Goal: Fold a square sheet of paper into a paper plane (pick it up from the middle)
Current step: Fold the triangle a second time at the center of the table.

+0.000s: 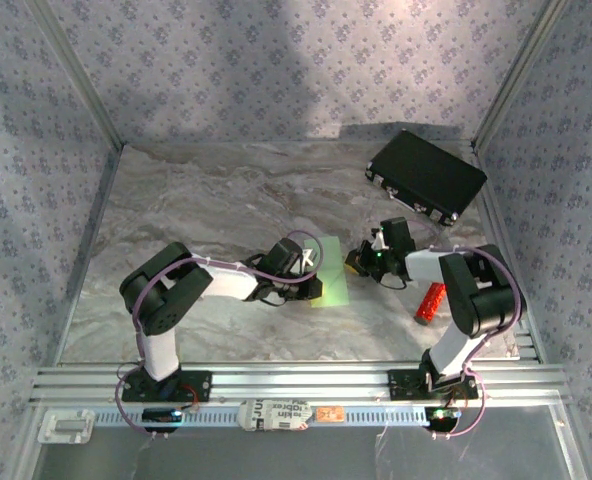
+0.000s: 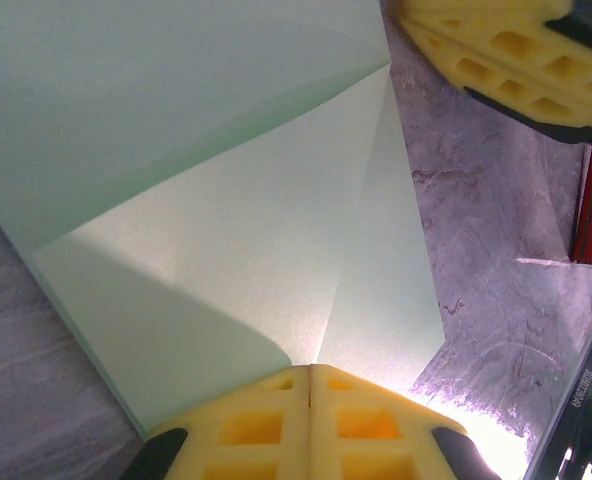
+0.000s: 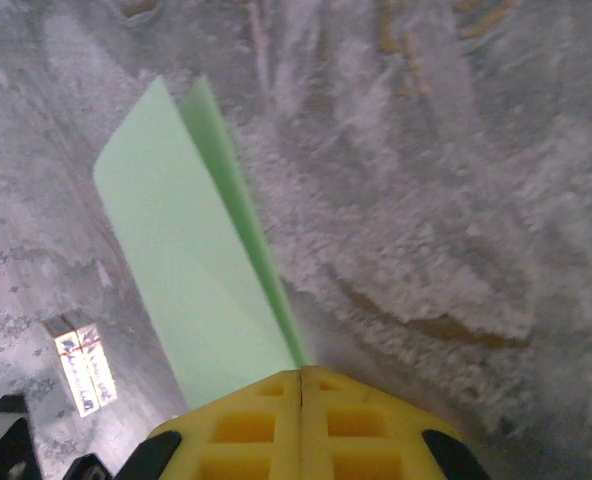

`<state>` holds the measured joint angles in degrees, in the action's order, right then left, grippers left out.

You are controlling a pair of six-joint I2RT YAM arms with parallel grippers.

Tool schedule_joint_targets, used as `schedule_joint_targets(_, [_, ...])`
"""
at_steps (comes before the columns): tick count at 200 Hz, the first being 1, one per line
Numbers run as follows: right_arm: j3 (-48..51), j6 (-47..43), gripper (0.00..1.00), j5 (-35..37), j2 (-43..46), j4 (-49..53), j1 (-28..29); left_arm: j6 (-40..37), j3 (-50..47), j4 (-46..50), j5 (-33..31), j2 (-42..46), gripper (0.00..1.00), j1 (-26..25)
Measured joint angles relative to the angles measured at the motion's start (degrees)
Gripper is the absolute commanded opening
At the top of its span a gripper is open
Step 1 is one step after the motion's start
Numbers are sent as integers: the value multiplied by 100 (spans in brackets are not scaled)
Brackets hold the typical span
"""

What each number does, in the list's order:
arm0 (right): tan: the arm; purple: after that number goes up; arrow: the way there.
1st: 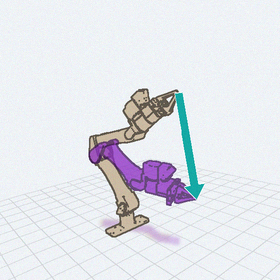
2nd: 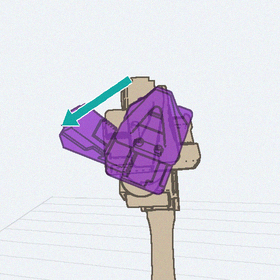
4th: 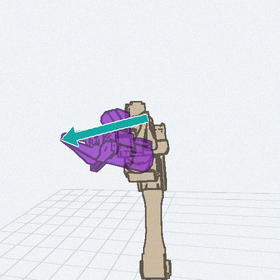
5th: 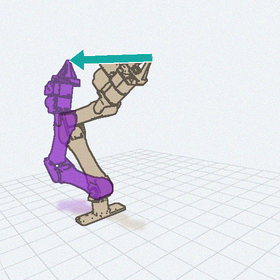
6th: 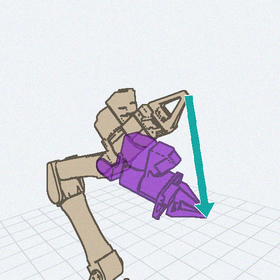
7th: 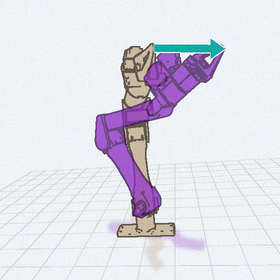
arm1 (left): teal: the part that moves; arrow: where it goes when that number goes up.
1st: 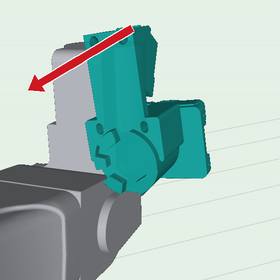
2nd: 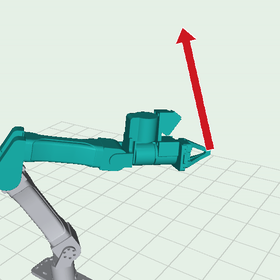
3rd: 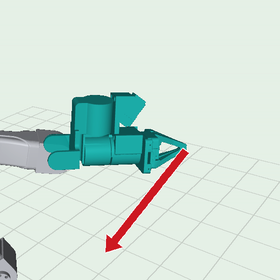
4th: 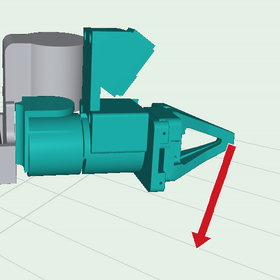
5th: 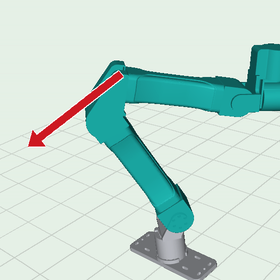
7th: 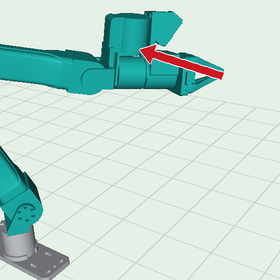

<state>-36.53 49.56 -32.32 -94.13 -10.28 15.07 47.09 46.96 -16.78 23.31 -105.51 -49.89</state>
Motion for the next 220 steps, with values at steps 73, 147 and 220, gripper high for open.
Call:
schedule_joint_targets(73, [4,4,0,-116,262,-33,678,0,0,4,0,9,0,0])
schedule_joint_targets(147, [243,37,0,-114,-70,-219,601,59,356,546,2,11,4,0])
schedule_joint_targets(220, [264,37,0,-114,-70,-269,601,382,787,540,92,-101,5,0])
